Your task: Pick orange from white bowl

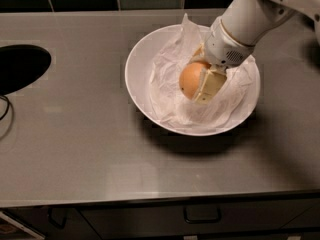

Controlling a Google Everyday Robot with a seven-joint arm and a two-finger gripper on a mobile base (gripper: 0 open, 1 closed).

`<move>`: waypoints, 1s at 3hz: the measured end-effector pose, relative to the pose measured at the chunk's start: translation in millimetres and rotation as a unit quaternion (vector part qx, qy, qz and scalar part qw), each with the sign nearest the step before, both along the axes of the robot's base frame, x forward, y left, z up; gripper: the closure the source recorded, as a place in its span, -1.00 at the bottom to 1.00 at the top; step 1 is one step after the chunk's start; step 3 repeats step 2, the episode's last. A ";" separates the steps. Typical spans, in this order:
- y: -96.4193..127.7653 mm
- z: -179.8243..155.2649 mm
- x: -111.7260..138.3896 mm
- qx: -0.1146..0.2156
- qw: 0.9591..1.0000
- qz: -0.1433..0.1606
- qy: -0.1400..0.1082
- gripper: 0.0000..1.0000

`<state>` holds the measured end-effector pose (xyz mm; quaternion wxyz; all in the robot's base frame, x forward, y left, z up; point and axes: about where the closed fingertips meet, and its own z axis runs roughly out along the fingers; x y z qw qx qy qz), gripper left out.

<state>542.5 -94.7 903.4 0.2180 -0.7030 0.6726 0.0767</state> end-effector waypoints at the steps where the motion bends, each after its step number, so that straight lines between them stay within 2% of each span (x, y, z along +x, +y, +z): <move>1: -1.8 31.9 -12.1 0.002 0.999 -0.005 -0.042 1.00; 3: -1.6 34.0 -12.9 0.002 0.999 -0.005 -0.044 1.00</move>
Offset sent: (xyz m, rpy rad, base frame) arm -0.0109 -0.0015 0.0285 0.0036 -0.0747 -0.0088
